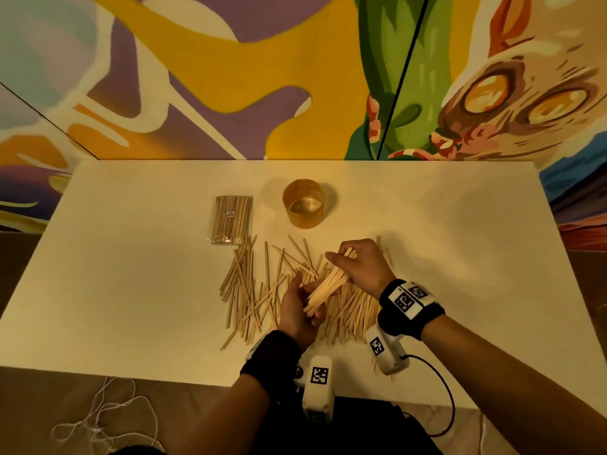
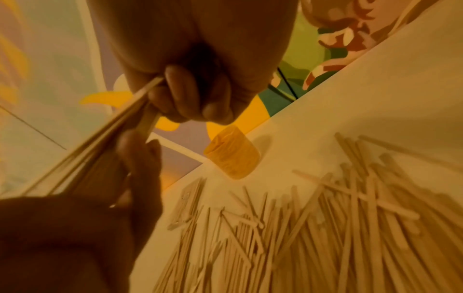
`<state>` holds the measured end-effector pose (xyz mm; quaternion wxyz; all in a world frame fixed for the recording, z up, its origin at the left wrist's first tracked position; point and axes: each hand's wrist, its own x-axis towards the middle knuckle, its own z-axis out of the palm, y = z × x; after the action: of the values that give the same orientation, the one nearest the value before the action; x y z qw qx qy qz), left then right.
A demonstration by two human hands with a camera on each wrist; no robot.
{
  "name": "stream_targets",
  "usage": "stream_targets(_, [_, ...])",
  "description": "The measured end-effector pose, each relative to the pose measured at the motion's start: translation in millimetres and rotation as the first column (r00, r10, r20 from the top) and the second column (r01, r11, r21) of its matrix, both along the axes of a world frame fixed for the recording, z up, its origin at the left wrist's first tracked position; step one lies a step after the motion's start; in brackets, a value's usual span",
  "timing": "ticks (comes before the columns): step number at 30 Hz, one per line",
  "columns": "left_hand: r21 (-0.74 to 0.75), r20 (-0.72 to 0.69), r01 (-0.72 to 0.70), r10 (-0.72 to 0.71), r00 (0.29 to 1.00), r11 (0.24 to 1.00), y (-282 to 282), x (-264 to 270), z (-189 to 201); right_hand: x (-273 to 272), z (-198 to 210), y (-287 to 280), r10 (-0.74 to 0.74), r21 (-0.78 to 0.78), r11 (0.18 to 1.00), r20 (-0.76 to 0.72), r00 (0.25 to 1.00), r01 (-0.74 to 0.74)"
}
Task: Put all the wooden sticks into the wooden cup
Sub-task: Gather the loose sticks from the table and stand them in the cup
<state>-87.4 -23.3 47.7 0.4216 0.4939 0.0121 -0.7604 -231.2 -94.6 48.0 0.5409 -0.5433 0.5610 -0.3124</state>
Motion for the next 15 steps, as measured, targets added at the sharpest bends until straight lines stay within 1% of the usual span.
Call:
stream_targets(1, [-0.016,0.004,0.028,-0.028,1.0,0.999,1,2,-1,2,-1,2,-0.002,0.0,1.0,0.002,1.0,0.002])
stream_targets(2, [-0.048,0.023,0.091,-0.09,0.996,0.995,2,4,-1,2,-2,1,0.013,-0.001,1.0,-0.003,1.0,-0.013])
stream_targets(3, [-0.089,0.067,0.188,-0.182,0.981,0.978,4,6,1,-1,-2,-1,0.047,0.006,0.999,-0.018,0.999,-0.047])
stream_targets(4, [-0.133,0.13,0.301,-0.284,0.95,0.944,6,8,3,-3,0,-4,0.105,0.023,0.994,-0.035,0.994,-0.104])
stream_targets(6, [-0.227,0.235,0.508,-0.459,0.857,0.831,8,9,12,-4,6,-7,0.268,0.054,0.963,-0.109,0.957,-0.264])
stream_targets(8, [-0.264,0.292,0.616,-0.547,0.785,0.742,4,7,22,1,10,-7,0.389,0.053,0.92,-0.249,0.887,-0.388])
stream_targets(9, [-0.261,0.317,0.643,-0.565,0.762,0.72,0,6,25,4,12,-6,0.406,0.043,0.91,-0.287,0.868,-0.412])
stream_targets(10, [-0.256,0.339,0.658,-0.572,0.747,0.709,-4,6,28,6,12,-7,0.398,0.035,0.913,-0.29,0.87,-0.406])
stream_targets(11, [-0.254,0.338,0.653,-0.567,0.751,0.713,-8,6,28,8,12,-9,0.366,0.024,0.927,-0.258,0.894,-0.373])
stream_targets(13, [-0.242,0.3,0.606,-0.536,0.789,0.758,-16,6,25,6,12,-12,0.23,0.057,0.973,-0.109,0.967,-0.225])
stream_targets(15, [-0.238,0.275,0.584,-0.523,0.807,0.776,-22,7,20,4,15,-12,0.102,0.147,0.983,0.05,0.994,-0.108])
